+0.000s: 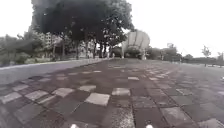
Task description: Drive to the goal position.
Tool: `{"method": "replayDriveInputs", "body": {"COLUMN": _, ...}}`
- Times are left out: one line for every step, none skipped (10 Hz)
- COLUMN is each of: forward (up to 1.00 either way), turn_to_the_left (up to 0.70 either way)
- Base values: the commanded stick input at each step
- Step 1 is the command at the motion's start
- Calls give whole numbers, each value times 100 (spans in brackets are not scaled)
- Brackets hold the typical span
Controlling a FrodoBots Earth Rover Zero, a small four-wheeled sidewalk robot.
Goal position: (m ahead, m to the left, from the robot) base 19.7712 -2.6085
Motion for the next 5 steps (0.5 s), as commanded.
{"method": "replayDriveInputs", "body": {"forward": 100, "turn_to_the_left": -40}}
{"method": "replayDriveInputs", "body": {"forward": 100, "turn_to_the_left": -40}}
{"method": "replayDriveInputs", "body": {"forward": 100, "turn_to_the_left": -40}}
{"method": "replayDriveInputs", "body": {"forward": 100, "turn_to_the_left": -40}}
{"method": "replayDriveInputs", "body": {"forward": 100, "turn_to_the_left": -40}}
